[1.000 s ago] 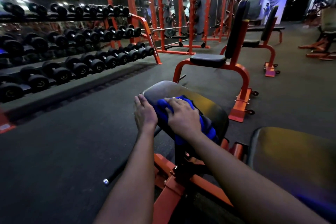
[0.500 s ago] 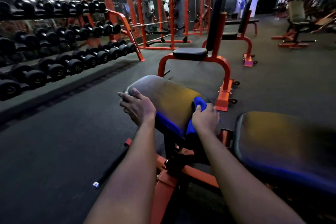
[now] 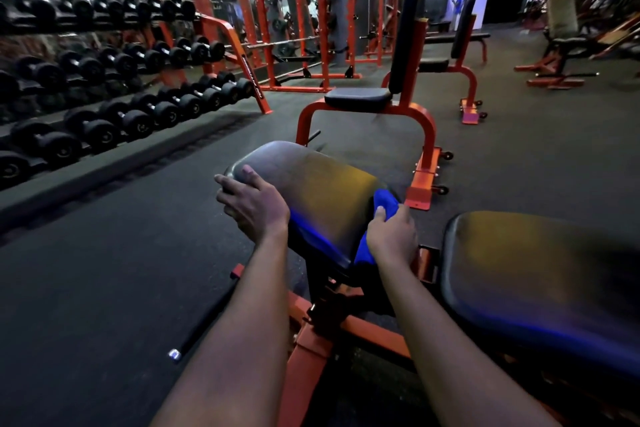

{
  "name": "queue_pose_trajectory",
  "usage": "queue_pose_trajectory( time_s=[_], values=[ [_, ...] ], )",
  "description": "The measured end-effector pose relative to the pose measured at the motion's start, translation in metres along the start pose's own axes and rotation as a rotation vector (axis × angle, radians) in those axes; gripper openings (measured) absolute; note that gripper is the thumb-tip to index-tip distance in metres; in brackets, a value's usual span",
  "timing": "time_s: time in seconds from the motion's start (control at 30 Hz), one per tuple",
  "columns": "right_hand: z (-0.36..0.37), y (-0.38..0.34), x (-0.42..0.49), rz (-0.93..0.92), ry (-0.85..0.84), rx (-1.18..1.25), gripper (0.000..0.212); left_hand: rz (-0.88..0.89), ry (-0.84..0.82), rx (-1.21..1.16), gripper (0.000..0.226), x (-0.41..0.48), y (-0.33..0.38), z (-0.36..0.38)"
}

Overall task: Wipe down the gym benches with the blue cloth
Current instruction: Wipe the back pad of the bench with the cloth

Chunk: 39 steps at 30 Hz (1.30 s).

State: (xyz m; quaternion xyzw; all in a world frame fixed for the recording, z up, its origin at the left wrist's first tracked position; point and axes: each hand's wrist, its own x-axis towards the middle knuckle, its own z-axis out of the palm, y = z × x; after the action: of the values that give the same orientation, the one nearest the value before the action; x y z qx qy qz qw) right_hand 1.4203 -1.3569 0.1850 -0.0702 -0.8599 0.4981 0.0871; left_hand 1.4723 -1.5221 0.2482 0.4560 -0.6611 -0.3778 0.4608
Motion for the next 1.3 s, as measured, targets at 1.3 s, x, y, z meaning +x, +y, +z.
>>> queue_pose_trajectory(
  time_s=[1.3],
  values=[
    [0.024, -0.071, 0.131, -0.085, -0.33, -0.404, 0.058, 0.075, 0.016, -0.025, 0.064, 0.003, -0.007, 0.003]
  ],
)
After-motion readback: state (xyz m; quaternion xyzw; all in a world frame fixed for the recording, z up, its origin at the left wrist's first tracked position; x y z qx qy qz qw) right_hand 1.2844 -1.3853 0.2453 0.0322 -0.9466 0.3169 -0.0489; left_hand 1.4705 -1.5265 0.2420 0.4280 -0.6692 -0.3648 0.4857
